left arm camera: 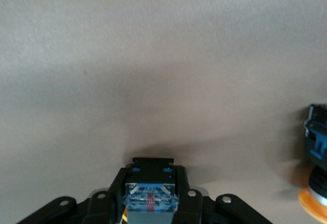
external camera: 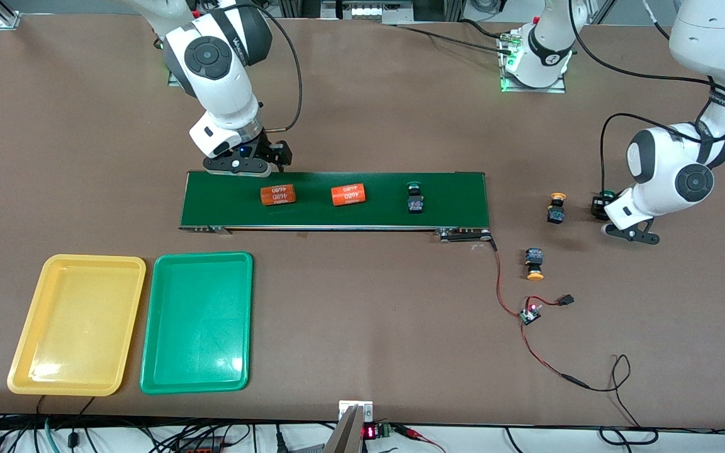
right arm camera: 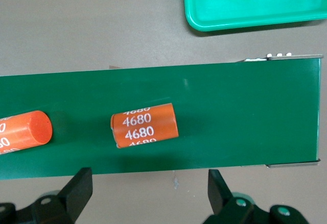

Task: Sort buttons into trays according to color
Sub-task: 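Place the button on the belt while the right gripper hovers above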

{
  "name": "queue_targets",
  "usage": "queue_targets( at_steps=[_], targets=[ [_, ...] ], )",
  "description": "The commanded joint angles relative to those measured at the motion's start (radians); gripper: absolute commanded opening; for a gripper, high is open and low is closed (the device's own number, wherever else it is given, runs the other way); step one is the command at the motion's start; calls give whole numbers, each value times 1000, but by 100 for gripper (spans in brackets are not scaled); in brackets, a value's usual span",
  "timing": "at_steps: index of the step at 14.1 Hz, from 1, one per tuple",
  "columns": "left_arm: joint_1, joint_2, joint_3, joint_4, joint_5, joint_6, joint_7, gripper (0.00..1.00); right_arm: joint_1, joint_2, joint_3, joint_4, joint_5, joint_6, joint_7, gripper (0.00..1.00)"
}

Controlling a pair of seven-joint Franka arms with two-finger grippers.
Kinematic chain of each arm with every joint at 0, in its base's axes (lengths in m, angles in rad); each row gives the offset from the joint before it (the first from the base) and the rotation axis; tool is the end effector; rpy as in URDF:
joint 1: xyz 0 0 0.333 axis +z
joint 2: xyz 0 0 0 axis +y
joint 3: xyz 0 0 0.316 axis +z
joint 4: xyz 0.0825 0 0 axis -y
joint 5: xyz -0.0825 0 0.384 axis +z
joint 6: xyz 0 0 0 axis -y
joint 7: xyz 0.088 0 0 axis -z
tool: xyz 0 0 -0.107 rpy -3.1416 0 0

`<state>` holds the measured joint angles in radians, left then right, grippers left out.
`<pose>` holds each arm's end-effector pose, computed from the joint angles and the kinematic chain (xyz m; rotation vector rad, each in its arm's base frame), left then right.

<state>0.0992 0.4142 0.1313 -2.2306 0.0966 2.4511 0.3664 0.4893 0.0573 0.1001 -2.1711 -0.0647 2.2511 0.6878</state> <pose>0.5101 0.1226 0.1708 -3.0582 0.3413 0.3323 0.4544 0.3013 0.3696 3.1170 -0.0912 0.0708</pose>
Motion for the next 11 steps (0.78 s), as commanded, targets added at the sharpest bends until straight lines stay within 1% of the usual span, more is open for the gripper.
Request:
queue_targets(
  at_steps=[1, 3, 5, 6, 8, 9, 11],
  targets=[
    [-4, -34, 1, 69, 17, -137, 14, 14, 5, -5, -3, -1, -14, 2, 21, 100],
    [-18, -51, -15, 165, 14, -289, 11, 14, 2, -8, -7, 5, -9, -1, 19, 100],
    [-21, -51, -70, 271, 3, -424, -9, 14, -6, -10, -11, 10, -7, -1, 15, 100],
    [-22, -51, -90, 313, 3, -466, -33, 14, -6, -11, -11, 14, -6, -1, 15, 100],
    [-29, -51, -169, 357, 3, -509, -114, 14, -6, -17, -14, 16, -6, -7, 6, 100],
    [-27, -51, -212, 367, 0, -511, -138, 14, -6, -22, -16, 16, -6, -14, 2, 100],
    [-30, -48, -319, 368, -6, -500, -181, 14, -14, -24, -17, 17, -6, -33, 2, 100]
  ],
)
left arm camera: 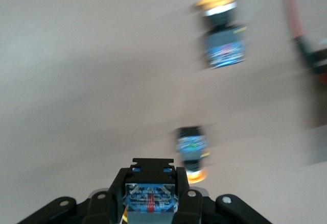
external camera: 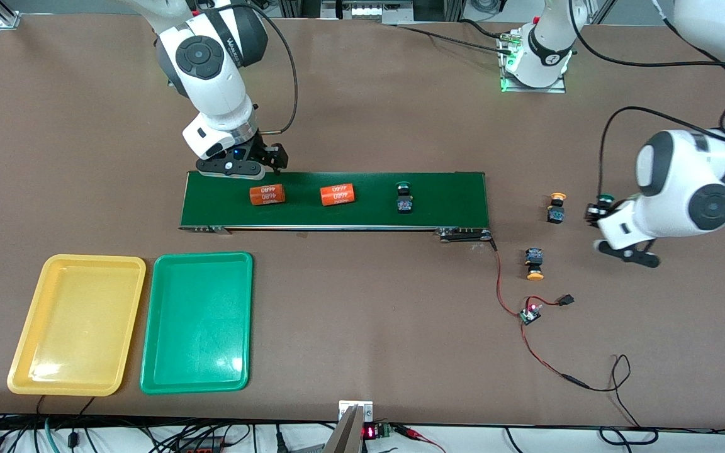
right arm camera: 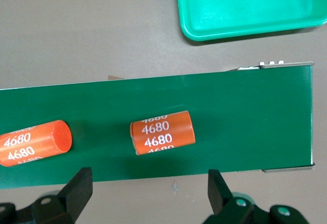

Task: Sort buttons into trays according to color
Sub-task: 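Place the button on the belt while the right gripper hovers above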

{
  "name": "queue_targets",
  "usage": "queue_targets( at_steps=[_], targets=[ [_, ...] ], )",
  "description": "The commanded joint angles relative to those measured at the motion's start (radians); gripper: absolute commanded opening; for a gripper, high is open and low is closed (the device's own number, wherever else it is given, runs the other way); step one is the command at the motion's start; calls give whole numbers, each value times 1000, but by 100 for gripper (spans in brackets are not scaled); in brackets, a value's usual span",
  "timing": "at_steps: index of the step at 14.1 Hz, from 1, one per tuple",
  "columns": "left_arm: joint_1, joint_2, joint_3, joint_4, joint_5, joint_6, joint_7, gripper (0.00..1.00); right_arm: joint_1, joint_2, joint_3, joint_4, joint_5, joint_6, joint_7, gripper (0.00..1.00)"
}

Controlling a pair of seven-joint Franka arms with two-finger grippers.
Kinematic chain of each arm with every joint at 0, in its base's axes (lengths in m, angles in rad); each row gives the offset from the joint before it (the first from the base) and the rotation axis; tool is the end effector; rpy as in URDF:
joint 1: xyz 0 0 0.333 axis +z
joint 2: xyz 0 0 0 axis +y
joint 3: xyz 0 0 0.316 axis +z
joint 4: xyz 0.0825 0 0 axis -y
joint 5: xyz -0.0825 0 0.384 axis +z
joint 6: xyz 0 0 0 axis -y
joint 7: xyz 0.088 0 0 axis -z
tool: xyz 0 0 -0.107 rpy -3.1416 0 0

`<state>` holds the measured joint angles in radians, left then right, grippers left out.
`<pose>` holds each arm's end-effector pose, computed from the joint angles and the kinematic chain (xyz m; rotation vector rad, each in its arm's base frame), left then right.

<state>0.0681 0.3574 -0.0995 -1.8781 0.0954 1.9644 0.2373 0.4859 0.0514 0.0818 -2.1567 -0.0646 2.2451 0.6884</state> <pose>0.5973 -0.0099 0.3026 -3.0550 0.4862 0.4232 0.4634 0.2930 0.3786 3.1215 -0.1272 0.0902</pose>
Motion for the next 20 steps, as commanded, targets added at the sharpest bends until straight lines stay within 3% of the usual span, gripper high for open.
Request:
queue_targets(
  at_steps=[1, 4, 9, 13, 14, 15, 18, 20],
  targets=[
    [-1, 14, -117, 16, -49, -12, -111, 14, -15, -21, 0, 3, -3, -25, 0, 100],
    [-30, 32, -176, 7, -166, 57, -219, 14, -20, -13, 0, 6, 0, -15, 2, 100],
    [-68, 61, -291, -22, -164, 146, -456, 14, -15, 7, 0, 3, 0, -9, -7, 100],
    [-100, 75, -309, -125, -152, 304, -520, 18, -7, 31, 0, 9, 2, 13, 0, 100],
    [-100, 75, -309, -125, -154, 304, -521, 37, -4, 36, 0, 9, 3, 37, 9, 100],
    [-99, 74, -309, -125, -152, 298, -521, 99, -3, 44, 0, 9, 5, 53, 13, 100],
    [-90, 55, -310, -109, -152, 249, -521, 100, 23, 67, 1, 21, 96, 70, 33, 100],
    [-77, 20, -312, -81, -154, 200, -524, 100, 78, 129, 4, 78, 95, 68, 36, 100]
  ],
)
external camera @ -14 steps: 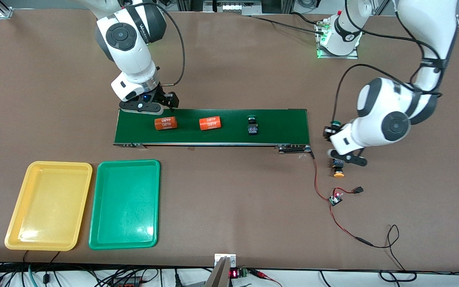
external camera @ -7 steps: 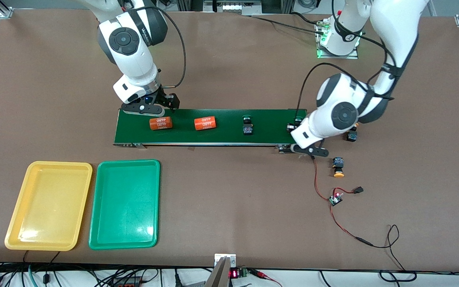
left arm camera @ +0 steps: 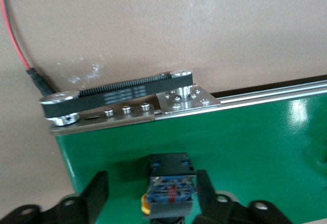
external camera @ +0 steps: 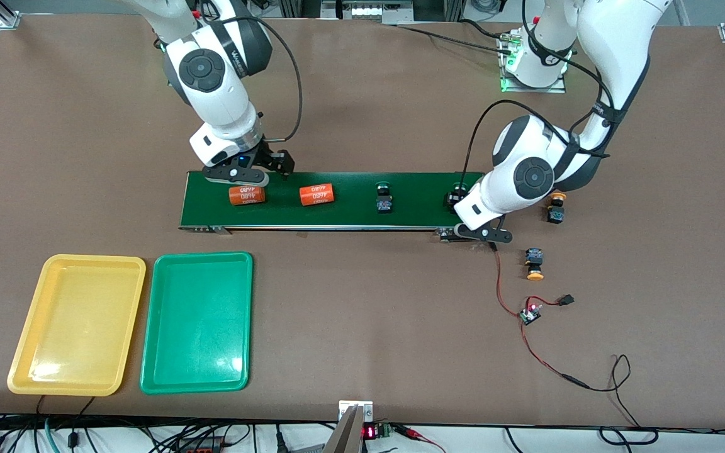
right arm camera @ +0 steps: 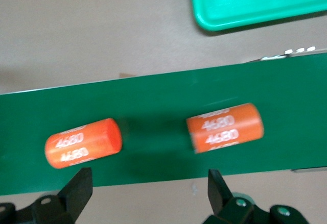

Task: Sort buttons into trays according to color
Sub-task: 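Grasp the green-cap button with the right gripper while the left grasps another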

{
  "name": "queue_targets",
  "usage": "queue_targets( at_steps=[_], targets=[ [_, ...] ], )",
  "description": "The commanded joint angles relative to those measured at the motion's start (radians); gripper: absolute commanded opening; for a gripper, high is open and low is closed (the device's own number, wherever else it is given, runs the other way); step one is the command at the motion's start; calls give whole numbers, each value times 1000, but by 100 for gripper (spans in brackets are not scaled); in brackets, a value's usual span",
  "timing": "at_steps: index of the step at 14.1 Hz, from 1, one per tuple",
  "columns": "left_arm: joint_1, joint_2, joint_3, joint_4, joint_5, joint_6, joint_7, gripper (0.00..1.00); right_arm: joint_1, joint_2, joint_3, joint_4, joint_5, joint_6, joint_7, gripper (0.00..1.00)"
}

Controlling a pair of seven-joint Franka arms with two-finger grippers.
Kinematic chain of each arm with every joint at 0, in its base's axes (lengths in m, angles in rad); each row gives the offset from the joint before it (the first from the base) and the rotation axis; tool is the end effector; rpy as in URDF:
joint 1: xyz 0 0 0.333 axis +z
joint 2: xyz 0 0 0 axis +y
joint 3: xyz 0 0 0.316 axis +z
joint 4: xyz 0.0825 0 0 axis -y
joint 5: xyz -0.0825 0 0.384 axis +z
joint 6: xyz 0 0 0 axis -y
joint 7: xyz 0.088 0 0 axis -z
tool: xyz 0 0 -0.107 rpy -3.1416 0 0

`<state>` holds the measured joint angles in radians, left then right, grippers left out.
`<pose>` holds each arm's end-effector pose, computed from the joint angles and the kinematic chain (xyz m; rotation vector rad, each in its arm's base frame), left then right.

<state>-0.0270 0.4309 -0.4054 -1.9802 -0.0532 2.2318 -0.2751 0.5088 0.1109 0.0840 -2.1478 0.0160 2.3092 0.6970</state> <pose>0.5425 -0.2448 0.2536 2.9782 -0.1493 -0.3147 0.4640 0.3123 0.3557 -3.0885 0.1784 -0.0430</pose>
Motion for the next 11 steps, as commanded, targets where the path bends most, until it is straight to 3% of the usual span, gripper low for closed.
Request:
queue_targets(
  at_steps=[1, 4, 6, 8, 11],
  targets=[
    [28, -76, -3, 52, -5, -124, -12, 100, 75, 99, 0, 103, 16, 1, 38, 100],
    [45, -81, 54, 158, 7, -254, -1, 100, 100, 136, 0, 126, 9, 6, 111, 100],
    [45, -72, 106, 181, 119, -247, 7, 100, 103, 145, 0, 131, -2, 10, 111, 100],
    [44, -54, 147, 182, 231, -184, 10, 100, 103, 170, 2, 161, -36, 9, 111, 100],
    [26, 21, 212, 166, 243, -36, 30, 100, 122, 197, 2, 197, -28, 7, 124, 100]
  ],
)
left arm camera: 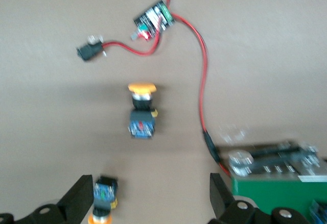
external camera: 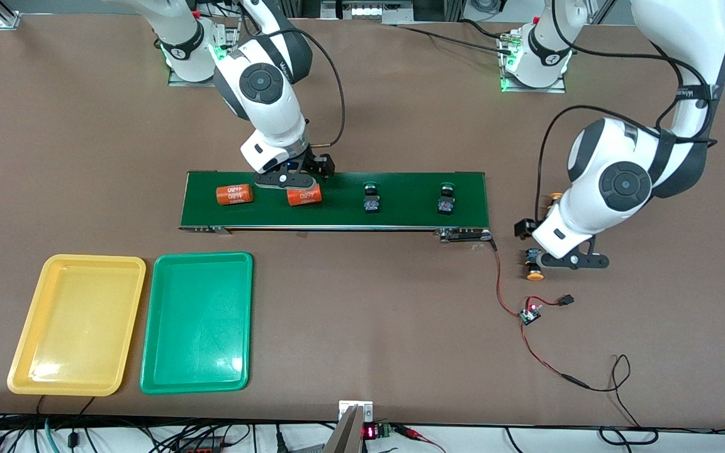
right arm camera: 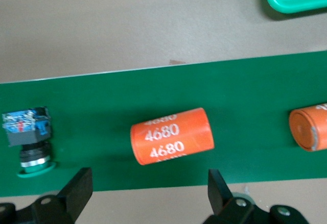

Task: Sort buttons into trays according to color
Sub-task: 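Grasp the green-cap button with the right gripper while the left grasps another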

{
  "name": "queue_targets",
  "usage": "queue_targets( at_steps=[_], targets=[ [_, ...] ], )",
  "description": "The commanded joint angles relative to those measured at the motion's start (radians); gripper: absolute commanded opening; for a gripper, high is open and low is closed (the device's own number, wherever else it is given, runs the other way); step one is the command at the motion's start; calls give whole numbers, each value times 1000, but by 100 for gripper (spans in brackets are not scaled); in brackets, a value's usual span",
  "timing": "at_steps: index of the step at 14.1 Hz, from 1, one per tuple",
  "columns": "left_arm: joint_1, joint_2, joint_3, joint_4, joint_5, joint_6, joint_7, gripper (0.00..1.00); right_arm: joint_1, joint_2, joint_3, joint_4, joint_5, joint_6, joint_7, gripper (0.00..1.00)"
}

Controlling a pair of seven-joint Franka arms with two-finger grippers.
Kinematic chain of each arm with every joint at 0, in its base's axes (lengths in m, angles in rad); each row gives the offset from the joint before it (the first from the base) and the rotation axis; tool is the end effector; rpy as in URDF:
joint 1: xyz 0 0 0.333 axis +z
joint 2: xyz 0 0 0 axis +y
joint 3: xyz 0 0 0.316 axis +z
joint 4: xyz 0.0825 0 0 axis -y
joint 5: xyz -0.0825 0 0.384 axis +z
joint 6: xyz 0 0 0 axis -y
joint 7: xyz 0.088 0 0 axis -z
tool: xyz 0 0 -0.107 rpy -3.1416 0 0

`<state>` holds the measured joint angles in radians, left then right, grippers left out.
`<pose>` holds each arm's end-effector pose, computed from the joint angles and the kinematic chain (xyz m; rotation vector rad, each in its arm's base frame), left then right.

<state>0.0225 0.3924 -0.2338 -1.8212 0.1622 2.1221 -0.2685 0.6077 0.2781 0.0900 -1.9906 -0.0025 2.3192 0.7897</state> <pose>0.6216 -0.1159 0.3207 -3.0773 0.0303 0.0999 0.4662 0.3882 0.3289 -3.0863 0.1458 -0.0350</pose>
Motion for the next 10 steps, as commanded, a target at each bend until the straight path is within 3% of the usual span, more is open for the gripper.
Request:
queue_targets(
  at_steps=[1, 3, 7, 9, 10],
  targets=[
    [-24, 74, 56, 2, 28, 105, 58, 100, 24, 33, -4, 39, -13, -1, 52, 100],
    [-30, 97, 109, -16, 28, 163, 156, 100, 44, 56, -4, 42, -17, 15, 75, 100],
    [-36, 163, 111, -104, 16, 359, 153, 100, 67, 95, -6, 42, -17, 84, 77, 100],
    [-36, 174, 113, -110, 16, 368, 149, 100, 73, 105, -6, 42, -17, 97, 77, 100],
    [-44, 184, 113, -113, 16, 368, 149, 95, 73, 108, -6, 42, -19, 106, 77, 100]
  ],
)
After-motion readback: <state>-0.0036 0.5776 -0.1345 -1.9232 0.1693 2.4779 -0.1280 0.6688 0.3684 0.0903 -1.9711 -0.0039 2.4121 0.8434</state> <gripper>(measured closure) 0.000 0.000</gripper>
